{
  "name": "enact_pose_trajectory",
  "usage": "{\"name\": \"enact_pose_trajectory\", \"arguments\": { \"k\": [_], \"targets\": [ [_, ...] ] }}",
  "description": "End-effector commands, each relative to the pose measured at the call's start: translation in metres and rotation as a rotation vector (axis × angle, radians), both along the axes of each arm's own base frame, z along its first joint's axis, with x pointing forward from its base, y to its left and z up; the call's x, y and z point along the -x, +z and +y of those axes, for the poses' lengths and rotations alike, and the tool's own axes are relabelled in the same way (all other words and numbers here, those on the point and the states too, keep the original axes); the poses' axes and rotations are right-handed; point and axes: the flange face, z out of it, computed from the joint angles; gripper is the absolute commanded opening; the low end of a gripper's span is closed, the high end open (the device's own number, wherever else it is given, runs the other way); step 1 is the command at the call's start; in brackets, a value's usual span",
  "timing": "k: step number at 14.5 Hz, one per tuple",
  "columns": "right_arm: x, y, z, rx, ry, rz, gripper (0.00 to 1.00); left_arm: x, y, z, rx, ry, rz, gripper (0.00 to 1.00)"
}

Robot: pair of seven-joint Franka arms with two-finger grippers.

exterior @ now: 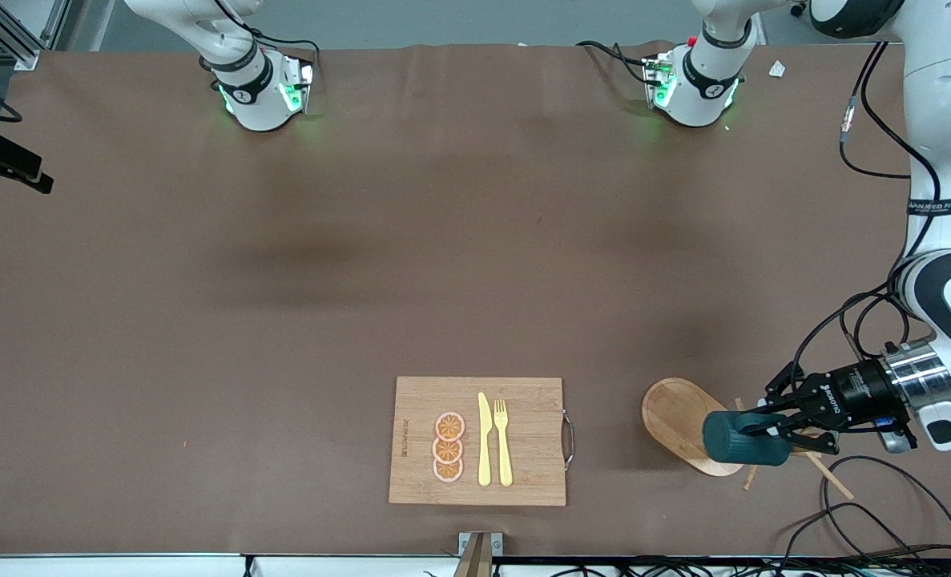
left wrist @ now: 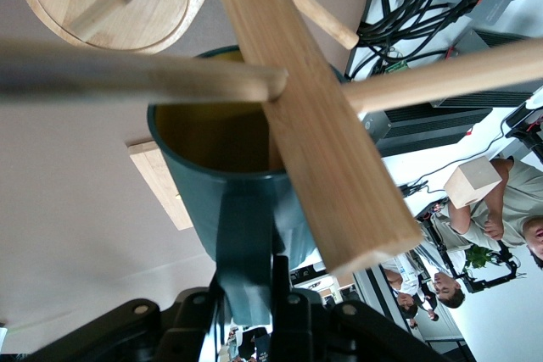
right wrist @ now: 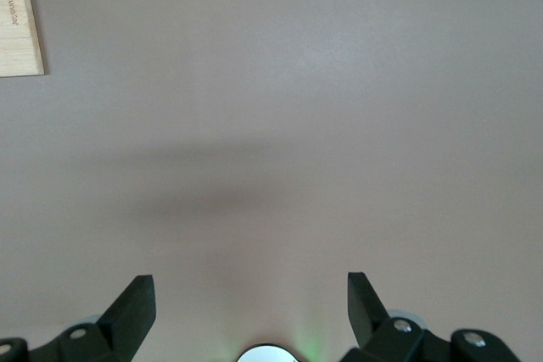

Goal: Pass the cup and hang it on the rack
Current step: 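Hook the mug handle onto a rack peg with the left gripper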

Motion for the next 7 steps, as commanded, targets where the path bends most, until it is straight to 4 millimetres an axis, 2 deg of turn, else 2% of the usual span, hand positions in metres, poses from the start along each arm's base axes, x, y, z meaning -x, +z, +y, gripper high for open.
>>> {"name": "enact_pose_trajectory", "arguments": {
  "k": [1, 4, 5, 6, 7],
  "targets": [
    [0.0063, 0.002, 0.0013, -0.003, 0.006, -0.01, 1.0, -0.0007, 0.0018, 0.0026, 0.028, -0.003, -0.016, 0.08],
    [0.0058, 0.003, 0.0029, -0.002, 0.009, -0.014, 1.0, -0.0007, 0.0006, 0.0026, 0.029, -0.003, -0.014, 0.18],
    [0.006, 0.0029, 0.0029, -0.003, 0.009, -0.013, 1.0, -0.0007, 0.0006, 0.0026, 0.029, -0.003, -0.014, 0.27],
    [0.006, 0.0029, 0.0029, -0.003, 0.009, -0.013, 1.0, -0.0007, 0.0006, 0.0038, 0.029, -0.001, -0.014, 0.46],
    [0.006, 0.0029, 0.0021, -0.003, 0.007, -0.013, 1.0, -0.0007, 0.0005, 0.0038, 0.027, -0.002, -0.014, 0.71]
  ]
}}
